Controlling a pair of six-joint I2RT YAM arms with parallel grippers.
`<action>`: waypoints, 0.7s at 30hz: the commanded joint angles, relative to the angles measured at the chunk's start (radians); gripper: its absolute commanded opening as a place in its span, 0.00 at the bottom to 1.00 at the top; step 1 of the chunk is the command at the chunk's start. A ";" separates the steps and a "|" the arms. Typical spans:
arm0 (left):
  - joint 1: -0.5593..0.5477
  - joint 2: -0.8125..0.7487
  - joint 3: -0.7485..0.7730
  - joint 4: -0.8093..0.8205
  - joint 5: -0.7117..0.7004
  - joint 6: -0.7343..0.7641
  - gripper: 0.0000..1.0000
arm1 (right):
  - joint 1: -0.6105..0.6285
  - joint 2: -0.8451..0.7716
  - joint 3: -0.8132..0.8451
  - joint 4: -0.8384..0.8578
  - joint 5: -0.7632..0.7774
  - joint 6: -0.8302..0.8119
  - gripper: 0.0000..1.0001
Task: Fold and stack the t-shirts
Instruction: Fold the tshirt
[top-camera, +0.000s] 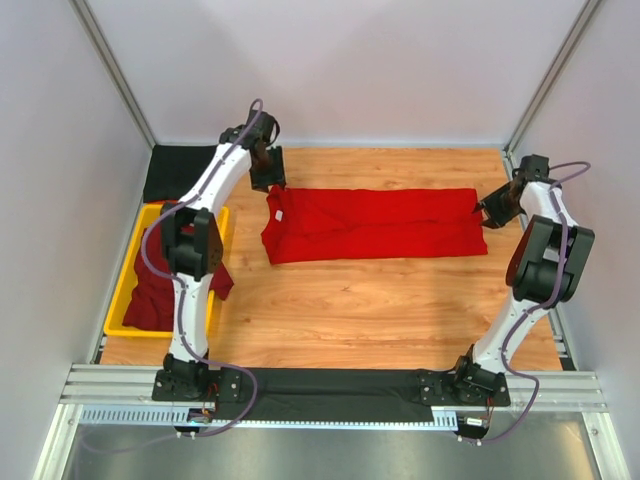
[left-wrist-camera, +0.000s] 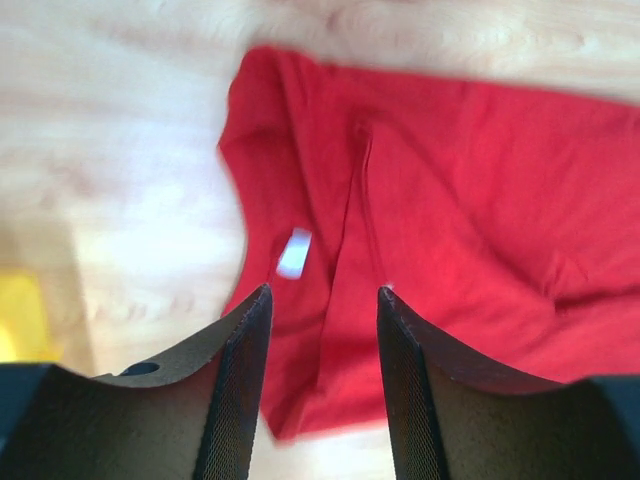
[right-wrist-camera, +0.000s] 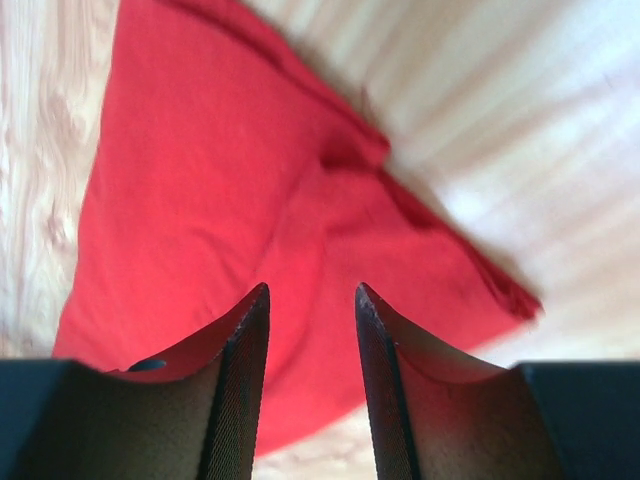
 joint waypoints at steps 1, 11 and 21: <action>0.001 -0.207 -0.113 -0.014 -0.006 0.000 0.54 | 0.003 -0.110 -0.077 -0.028 0.036 -0.022 0.40; -0.087 -0.459 -0.659 0.183 0.127 -0.020 0.52 | 0.008 -0.075 -0.158 0.013 0.036 -0.053 0.33; -0.099 -0.301 -0.726 0.132 -0.047 -0.101 0.43 | 0.001 -0.017 -0.250 0.035 0.168 -0.027 0.30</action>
